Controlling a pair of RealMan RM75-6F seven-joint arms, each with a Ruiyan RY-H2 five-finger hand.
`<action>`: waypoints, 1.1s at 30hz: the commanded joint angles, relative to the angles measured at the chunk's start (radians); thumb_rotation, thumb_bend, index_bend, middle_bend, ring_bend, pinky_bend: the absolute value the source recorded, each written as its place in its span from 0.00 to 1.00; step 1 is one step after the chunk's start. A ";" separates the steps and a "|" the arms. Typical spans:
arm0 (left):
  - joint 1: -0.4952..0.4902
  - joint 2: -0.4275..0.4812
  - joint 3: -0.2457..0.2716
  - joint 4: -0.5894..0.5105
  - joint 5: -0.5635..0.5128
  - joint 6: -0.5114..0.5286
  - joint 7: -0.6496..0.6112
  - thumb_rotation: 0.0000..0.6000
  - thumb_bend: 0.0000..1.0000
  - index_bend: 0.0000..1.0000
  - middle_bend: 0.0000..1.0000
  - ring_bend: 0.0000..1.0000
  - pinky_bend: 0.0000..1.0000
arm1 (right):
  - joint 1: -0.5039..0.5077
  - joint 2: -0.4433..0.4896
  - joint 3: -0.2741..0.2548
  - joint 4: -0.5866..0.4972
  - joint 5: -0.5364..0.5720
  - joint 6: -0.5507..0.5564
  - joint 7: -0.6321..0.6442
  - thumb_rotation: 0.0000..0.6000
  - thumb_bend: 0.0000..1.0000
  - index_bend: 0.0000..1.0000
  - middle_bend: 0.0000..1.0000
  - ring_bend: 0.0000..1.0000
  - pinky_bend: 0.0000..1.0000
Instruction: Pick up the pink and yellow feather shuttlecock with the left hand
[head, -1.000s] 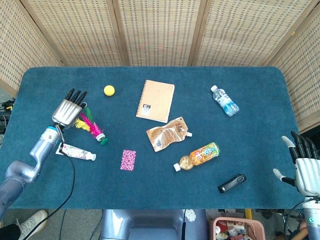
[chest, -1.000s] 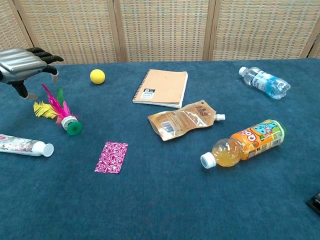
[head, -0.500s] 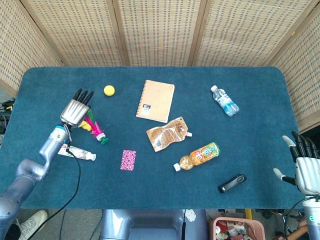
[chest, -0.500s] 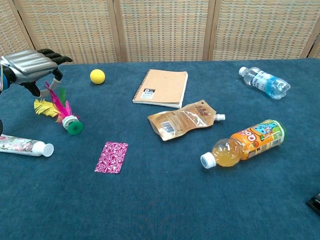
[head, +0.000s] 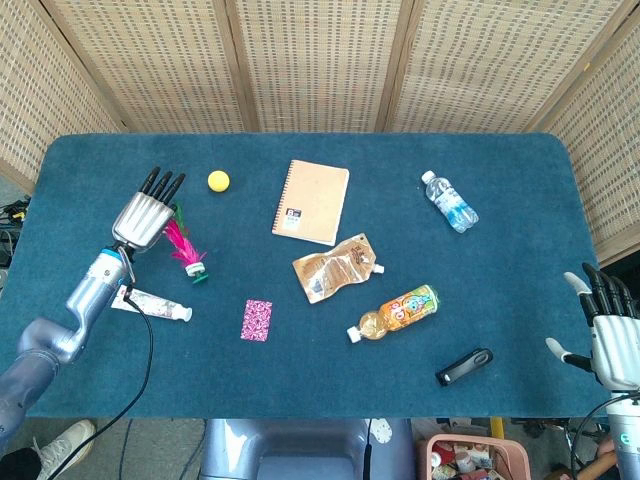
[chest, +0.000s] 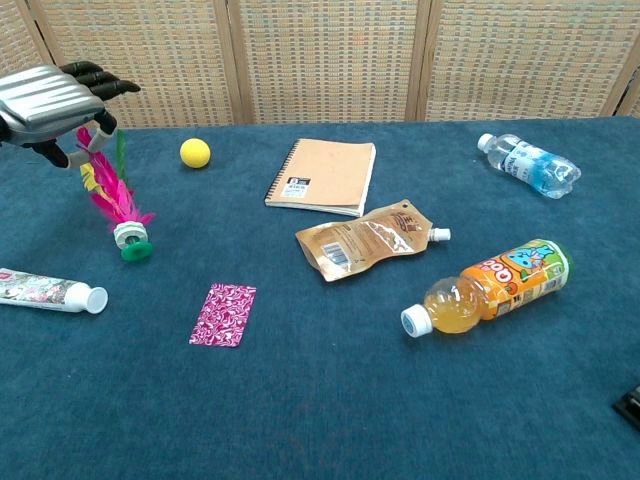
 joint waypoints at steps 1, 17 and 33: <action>0.026 0.031 0.026 -0.021 0.064 0.195 0.159 1.00 0.45 0.77 0.00 0.00 0.00 | 0.000 0.001 -0.002 -0.002 -0.002 -0.001 0.002 1.00 0.00 0.00 0.00 0.00 0.00; 0.077 -0.004 0.025 -0.183 0.062 0.289 0.453 1.00 0.46 0.78 0.00 0.00 0.00 | 0.000 0.009 -0.003 -0.001 0.009 -0.013 0.021 1.00 0.00 0.00 0.00 0.00 0.00; 0.137 0.051 0.015 -0.286 0.039 0.343 0.374 1.00 0.00 0.02 0.00 0.00 0.00 | 0.002 0.013 -0.003 -0.003 0.008 -0.014 0.032 1.00 0.00 0.00 0.00 0.00 0.00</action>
